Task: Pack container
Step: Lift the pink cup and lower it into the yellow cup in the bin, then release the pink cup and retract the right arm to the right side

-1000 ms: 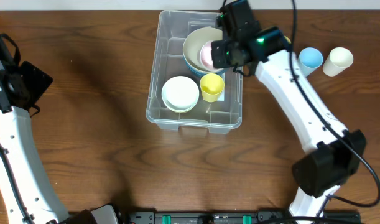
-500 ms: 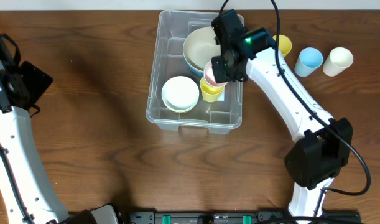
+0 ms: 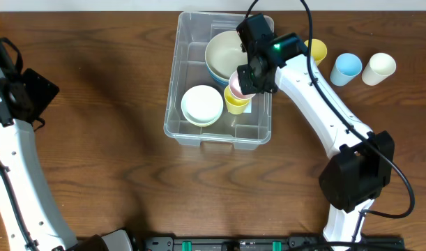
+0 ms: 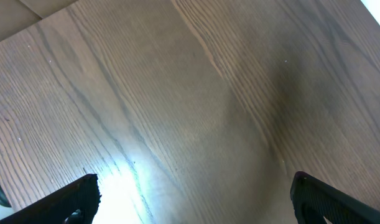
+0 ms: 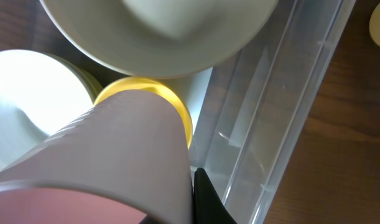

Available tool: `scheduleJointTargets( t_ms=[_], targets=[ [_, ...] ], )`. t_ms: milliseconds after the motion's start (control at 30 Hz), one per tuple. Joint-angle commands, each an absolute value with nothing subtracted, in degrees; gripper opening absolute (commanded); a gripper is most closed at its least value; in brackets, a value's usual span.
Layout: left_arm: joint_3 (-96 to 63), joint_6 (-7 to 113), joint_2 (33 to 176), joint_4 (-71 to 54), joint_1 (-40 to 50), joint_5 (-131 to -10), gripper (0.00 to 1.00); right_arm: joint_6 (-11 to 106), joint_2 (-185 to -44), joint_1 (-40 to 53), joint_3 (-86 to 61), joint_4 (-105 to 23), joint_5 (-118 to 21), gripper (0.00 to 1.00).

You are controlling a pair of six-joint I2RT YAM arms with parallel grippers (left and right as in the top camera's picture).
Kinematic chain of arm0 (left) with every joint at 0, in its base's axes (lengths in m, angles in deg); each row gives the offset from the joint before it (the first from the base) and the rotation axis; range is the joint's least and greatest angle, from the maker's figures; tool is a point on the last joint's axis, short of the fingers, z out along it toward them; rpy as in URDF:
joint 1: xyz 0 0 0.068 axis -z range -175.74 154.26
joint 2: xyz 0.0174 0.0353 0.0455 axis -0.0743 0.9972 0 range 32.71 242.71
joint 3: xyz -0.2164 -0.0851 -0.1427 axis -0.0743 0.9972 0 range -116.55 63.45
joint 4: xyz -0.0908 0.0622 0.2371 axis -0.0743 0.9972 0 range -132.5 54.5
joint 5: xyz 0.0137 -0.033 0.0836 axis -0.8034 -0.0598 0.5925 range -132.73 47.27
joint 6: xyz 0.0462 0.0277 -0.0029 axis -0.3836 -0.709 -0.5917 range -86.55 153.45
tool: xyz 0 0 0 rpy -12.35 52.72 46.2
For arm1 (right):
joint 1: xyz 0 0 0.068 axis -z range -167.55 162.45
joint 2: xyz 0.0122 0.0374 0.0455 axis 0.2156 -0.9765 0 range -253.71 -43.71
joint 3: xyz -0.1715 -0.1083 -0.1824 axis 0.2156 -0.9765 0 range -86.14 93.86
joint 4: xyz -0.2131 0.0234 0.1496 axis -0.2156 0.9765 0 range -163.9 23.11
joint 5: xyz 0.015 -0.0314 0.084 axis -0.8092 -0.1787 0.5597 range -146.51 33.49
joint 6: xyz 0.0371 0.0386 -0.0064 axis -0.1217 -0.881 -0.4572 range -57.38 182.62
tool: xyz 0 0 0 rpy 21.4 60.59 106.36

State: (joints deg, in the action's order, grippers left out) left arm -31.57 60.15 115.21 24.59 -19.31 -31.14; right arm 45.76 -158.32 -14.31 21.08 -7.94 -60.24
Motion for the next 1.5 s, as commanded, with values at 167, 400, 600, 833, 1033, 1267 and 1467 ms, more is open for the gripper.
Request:
scheduleJointTargets(
  t_ms=[167,400,600,833,1033,1267,1467],
  targets=[
    [-32.36,59.43,115.23,24.77,-19.58,-30.46,0.98,46.54,-157.34,-13.11,23.39,-9.84,-61.22,0.38],
    [-32.36,59.43,115.23,24.75,-19.58,-30.46,0.98,46.39,-156.55,-2.44,30.6,-8.97,-61.2,0.51],
    [-32.36,59.43,115.23,24.77,-19.58,-30.46,0.98,47.07,-156.57,13.08,32.68,-11.07,-60.98,0.49],
    [-32.36,59.43,115.23,24.77,-19.58,-30.46,0.98,47.0,-157.29,28.09,32.68,-10.56,-60.11,0.5],
    [-32.36,59.43,115.23,24.77,-19.58,-30.46,0.98,46.35,-159.24,37.77,32.55,-8.18,-59.21,0.54],
    [-32.36,59.43,115.23,24.77,-19.58,-30.46,0.98,46.44,-167.83,40.88,32.51,-7.92,-50.93,0.54],
    [-32.36,59.43,115.23,24.75,-19.58,-30.46,0.98,47.33,-174.97,39.85,32.51,-11.83,-44.68,0.53]
  ],
)
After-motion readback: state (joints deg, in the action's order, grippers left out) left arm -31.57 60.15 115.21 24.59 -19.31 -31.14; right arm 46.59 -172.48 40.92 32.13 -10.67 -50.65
